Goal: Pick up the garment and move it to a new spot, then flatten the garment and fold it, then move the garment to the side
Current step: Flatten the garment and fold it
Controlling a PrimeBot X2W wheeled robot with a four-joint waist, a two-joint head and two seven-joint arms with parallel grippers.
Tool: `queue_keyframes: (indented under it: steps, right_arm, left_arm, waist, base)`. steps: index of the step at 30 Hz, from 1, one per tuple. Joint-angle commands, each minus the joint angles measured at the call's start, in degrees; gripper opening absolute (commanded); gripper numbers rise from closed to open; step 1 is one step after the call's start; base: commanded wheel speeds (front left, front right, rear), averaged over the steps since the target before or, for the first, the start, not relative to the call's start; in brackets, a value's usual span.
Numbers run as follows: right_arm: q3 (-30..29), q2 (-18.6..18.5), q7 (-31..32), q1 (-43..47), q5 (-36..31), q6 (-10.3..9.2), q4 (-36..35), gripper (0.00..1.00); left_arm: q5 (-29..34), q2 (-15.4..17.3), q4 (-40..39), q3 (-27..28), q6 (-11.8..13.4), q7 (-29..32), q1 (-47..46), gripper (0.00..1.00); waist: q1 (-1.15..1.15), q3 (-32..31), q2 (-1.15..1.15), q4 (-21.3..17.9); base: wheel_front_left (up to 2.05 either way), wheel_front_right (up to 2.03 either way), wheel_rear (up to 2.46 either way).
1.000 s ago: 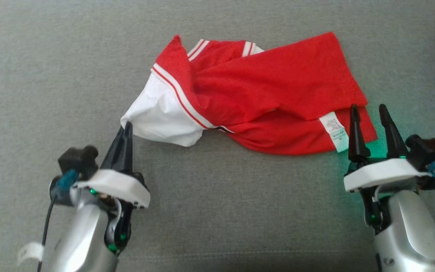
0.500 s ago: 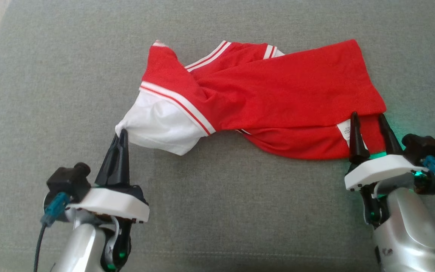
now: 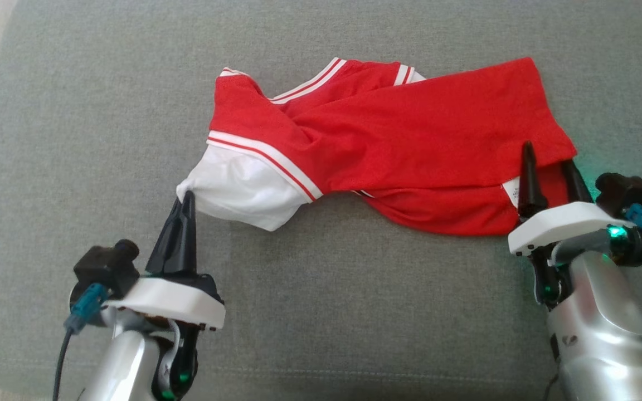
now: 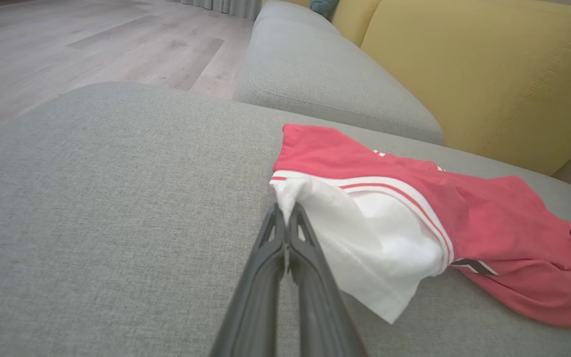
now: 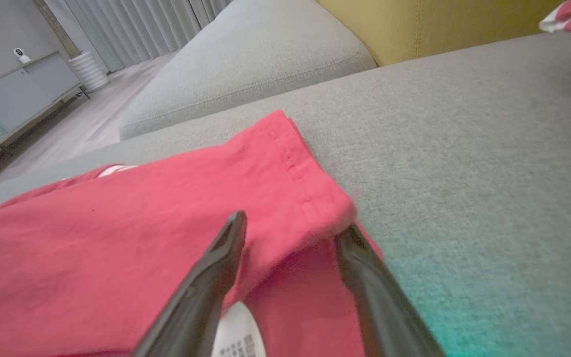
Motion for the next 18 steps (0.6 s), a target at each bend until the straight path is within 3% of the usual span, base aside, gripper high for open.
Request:
queue_keyframes:
  steps: [1, 3, 5, 12, 18]
  right_arm:
    - [0.88, -0.12, -0.92, -1.59, -0.87, 0.37, -0.71, 0.56]
    - [0.26, -0.12, -1.06, -2.19, -1.8, 0.37, 0.16, 0.33]
    - [-0.09, -0.12, -1.14, -2.7, -2.35, 0.37, 0.82, 0.0]
    - [-0.91, -0.12, -1.9, -2.87, -3.36, 0.37, -2.45, 0.0]
    - [0.25, -0.12, -2.13, 0.55, -4.41, 0.37, -13.87, 0.0]
  left_arm:
    - [-0.41, 1.24, -2.03, 1.79, 0.4, -0.05, -0.59, 0.0]
    - [-0.44, 1.24, -2.09, 1.73, 0.5, -0.06, -0.63, 0.0]
    - [-0.49, 1.22, -2.17, 1.75, 0.6, -0.15, -0.67, 0.0]
    - [-1.34, 0.63, -3.12, 2.62, 0.33, -1.08, -1.1, 0.0]
    - [-4.37, -0.77, -8.18, 4.67, -1.83, -1.77, -2.58, 0.0]
  waist:
    - [0.0, 0.09, 0.0, 0.1]
    - [0.0, 0.2, 0.0, 0.18]
    - [0.0, 0.24, 0.0, 0.19]
    - [0.0, -1.39, 0.0, -0.9]
    - [0.0, -4.5, 0.0, -2.84]
  base:
    - [0.0, 0.0, 0.0]
    - [0.0, 0.0, 0.0]
    - [0.0, 0.0, 0.0]
    - [0.0, 0.0, 0.0]
    - [0.0, 0.0, 0.0]
